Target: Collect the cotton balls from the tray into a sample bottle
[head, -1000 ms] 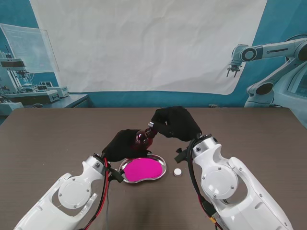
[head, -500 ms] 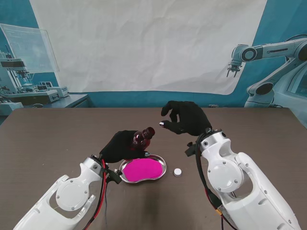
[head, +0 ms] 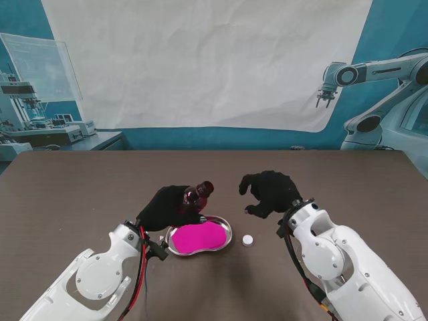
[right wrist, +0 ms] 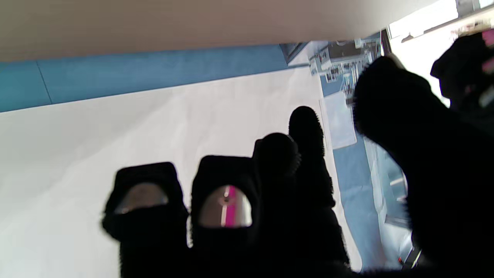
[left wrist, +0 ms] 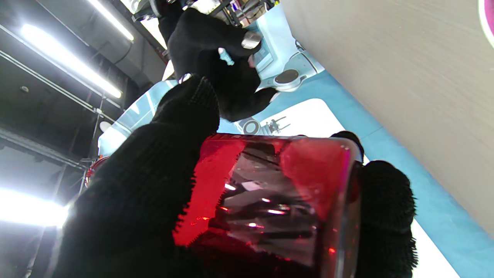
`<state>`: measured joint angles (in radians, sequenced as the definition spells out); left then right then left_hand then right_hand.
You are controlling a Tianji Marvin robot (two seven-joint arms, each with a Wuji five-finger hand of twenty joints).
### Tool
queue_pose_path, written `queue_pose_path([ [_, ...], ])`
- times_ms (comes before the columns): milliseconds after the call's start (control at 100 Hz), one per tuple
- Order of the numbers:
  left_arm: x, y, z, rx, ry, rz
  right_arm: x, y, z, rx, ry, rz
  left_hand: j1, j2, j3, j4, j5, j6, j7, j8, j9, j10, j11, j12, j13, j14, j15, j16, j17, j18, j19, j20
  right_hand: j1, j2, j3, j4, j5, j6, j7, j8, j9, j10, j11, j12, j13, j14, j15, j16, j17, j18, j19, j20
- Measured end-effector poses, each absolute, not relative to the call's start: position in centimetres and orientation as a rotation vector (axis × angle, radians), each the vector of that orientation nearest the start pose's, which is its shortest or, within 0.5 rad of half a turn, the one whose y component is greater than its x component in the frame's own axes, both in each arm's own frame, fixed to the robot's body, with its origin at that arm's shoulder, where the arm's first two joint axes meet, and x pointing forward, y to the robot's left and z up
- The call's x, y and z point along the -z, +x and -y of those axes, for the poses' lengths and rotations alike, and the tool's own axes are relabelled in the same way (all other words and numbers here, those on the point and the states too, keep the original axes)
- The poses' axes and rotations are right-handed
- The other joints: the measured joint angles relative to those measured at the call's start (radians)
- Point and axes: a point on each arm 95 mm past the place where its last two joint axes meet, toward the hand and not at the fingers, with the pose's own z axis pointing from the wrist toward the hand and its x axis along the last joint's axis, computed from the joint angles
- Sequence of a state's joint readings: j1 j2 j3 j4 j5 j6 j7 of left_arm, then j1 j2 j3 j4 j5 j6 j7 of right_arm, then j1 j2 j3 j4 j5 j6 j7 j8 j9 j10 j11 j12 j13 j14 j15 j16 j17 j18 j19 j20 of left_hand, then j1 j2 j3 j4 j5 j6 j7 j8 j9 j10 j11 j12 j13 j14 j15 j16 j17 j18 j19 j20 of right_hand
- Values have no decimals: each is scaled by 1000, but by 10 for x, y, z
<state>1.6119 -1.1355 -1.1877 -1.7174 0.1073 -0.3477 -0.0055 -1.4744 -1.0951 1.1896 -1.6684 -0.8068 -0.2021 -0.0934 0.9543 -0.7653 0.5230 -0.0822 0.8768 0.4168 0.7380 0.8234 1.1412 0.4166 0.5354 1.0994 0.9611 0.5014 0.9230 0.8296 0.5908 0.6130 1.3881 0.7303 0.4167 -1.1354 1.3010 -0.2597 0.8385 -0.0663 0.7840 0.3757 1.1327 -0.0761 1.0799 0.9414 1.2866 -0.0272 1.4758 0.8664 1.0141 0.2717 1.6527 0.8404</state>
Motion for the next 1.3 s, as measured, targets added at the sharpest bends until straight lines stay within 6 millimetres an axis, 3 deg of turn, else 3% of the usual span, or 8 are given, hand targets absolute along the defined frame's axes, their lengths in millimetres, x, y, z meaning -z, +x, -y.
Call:
queue_pose_path([
  [350,278,370,54,2508,-1699,-1010,314,412,-36,-1774,949,-1582,0,0,0,0,0,0,0,0,0,0,0,0,0,0,0,0,0,0,0,0,-38,-50,11,0,14,-24,1,0,36,-22,24,38,0,-22,28,16,27,0,0,-1],
  [660,278,369,52,2503,-1702,-1006,352,420,-41,-1695,1003,-1664,0,0,0,0,0,0,0,0,0,0,0,0,0,0,0,0,0,0,0,0,-91,-60,11,0,23,-25,-1,0,36,-23,22,39,0,-23,29,24,29,-1,0,-1],
  [990,278,368,52,2497,-1709,-1006,382,430,-37,-1605,1030,-1671,0,0,0,0,0,0,0,0,0,0,0,0,0,0,0,0,0,0,0,0,-89,-84,30,0,47,-26,-6,0,36,-23,22,39,0,-23,31,24,36,-1,0,-1],
  [1300,278,369,53,2497,-1712,-1008,391,435,-34,-1594,990,-1666,0,0,0,0,0,0,0,0,0,0,0,0,0,0,0,0,0,0,0,0,-89,-124,39,0,76,-27,-8,-3,62,-23,21,39,0,-23,42,25,50,-1,0,-9],
])
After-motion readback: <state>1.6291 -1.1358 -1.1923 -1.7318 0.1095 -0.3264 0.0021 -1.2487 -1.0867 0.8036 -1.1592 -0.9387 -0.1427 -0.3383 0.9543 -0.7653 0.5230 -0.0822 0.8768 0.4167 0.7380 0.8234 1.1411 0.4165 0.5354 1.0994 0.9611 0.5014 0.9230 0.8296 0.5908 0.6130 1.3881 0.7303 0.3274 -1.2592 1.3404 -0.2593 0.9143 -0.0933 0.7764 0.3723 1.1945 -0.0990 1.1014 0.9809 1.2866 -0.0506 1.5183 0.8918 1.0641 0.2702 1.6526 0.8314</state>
